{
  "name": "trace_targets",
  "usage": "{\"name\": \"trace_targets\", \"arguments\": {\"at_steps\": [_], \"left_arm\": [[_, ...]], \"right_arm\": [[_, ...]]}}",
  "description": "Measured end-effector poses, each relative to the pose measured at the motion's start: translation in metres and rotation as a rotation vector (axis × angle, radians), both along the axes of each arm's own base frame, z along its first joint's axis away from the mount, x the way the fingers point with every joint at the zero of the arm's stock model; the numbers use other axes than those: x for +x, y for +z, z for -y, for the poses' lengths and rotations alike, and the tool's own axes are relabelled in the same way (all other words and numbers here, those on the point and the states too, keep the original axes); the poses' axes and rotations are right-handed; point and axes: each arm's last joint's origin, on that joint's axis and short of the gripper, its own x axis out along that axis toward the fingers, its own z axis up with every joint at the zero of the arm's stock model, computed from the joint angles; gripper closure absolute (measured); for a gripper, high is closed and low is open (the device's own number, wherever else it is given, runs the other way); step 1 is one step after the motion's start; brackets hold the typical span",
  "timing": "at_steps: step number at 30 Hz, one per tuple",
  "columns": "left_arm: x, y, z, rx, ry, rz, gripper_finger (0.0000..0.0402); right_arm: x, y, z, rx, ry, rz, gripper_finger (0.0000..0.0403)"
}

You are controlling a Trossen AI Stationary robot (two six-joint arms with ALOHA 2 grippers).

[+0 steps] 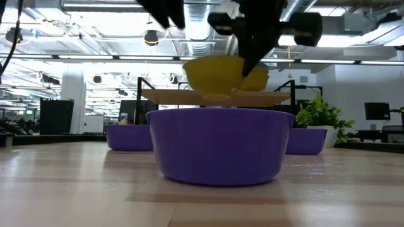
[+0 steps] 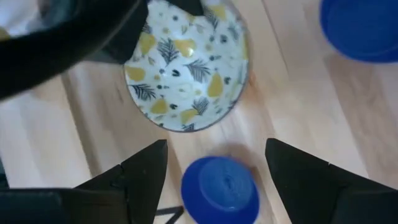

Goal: Pick & Place Mini bowls
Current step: Stack the white patterned bowl on top of the white bowl on the shelf

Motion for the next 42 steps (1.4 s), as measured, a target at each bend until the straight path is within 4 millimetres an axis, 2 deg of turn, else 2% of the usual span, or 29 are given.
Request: {"name": "trace_targets", "arguments": {"at_steps": [4, 7, 10, 16, 22, 25, 31, 36, 42], "left_arm": [[-0.024, 0.025, -0.006, -0.037, 0.02, 0.091, 0.0132], [-0.029, 0.023, -0.007, -0.06, 0.032, 0.086, 0.0132], [-0.043, 0.022, -0.011, -0.088, 0.049, 0.097, 0.0132], [-0.045, -0.013, -0.014, -0.094, 0.068, 0.018, 0.0132], [-0.063, -0.02, -0.021, -0.149, 0.155, 0.056, 0.0132], [-0.082, -0.012, -0.026, -0.194, 0.181, 0.126, 0.0132], [-0.114, -0.015, -0.034, -0.269, 0.244, 0.199, 0.0132], [-0.129, -0.031, -0.037, -0.314, 0.282, 0.232, 0.0132], [-0.138, -0.048, -0.04, -0.368, 0.309, 0.294, 0.0132]], "right_arm": [[0.002, 0.002, 0.004, 0.0, -0.021, 0.021, 0.0403], [0.002, 0.002, 0.008, -0.012, -0.036, 0.023, 0.0403], [0.004, 0.003, 0.01, -0.03, -0.049, 0.041, 0.0403], [0.005, 0.004, 0.009, -0.024, -0.057, 0.059, 0.0403], [0.005, 0.004, 0.011, -0.055, -0.114, 0.074, 0.0403], [0.005, 0.005, 0.011, -0.078, -0.122, 0.079, 0.0403], [0.003, 0.005, 0.006, -0.109, -0.135, 0.077, 0.0403], [0.002, 0.009, 0.003, -0.146, -0.137, 0.083, 0.0403], [0.004, 0.029, -0.002, -0.119, -0.166, 0.131, 0.0403]]}}
